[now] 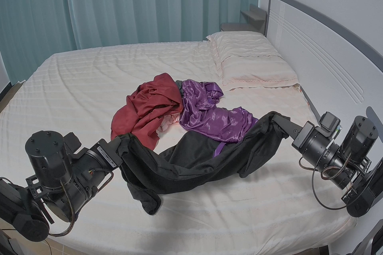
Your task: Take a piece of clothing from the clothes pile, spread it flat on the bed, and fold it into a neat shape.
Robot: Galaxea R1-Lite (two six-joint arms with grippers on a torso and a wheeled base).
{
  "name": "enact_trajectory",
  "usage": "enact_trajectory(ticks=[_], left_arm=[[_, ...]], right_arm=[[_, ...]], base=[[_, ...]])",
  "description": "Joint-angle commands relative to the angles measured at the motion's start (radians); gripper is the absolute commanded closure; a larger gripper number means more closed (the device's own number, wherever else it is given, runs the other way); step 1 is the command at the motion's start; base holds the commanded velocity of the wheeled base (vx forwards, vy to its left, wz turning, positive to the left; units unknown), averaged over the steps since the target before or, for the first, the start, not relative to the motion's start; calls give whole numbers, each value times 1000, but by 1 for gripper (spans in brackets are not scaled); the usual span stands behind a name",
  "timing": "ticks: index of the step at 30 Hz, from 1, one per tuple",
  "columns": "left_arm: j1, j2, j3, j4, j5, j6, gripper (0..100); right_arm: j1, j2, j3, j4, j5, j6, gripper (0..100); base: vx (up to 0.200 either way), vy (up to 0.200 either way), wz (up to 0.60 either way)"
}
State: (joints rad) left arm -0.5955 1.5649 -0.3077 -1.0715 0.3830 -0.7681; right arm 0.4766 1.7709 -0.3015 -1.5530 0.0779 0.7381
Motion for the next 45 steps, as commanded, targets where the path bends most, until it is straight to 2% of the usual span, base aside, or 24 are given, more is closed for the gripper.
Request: enact_trajectory(ticks=[1, 6, 19, 24, 45], left_arm=[[-9, 11, 7, -1, 1, -13, 100], [-9, 14, 5, -1, 1, -16, 100], [-9, 9, -10, -1, 4, -17, 100], [-4, 12, 1, -1, -3, -48, 100], [3, -9, 1, -1, -13, -37, 100]], right_arm=[[2, -11, 5, -9, -1, -2, 100], [2, -28, 7, -9, -1, -3, 100], [4, -42, 15, -9, -1, -6, 100], [5, -45, 15, -9, 0, -6, 100], [17, -45, 13, -9, -1, -6, 100]], base=[[-200, 0, 0], [-200, 0, 0], [0, 0, 0], [0, 0, 0], [0, 200, 0]])
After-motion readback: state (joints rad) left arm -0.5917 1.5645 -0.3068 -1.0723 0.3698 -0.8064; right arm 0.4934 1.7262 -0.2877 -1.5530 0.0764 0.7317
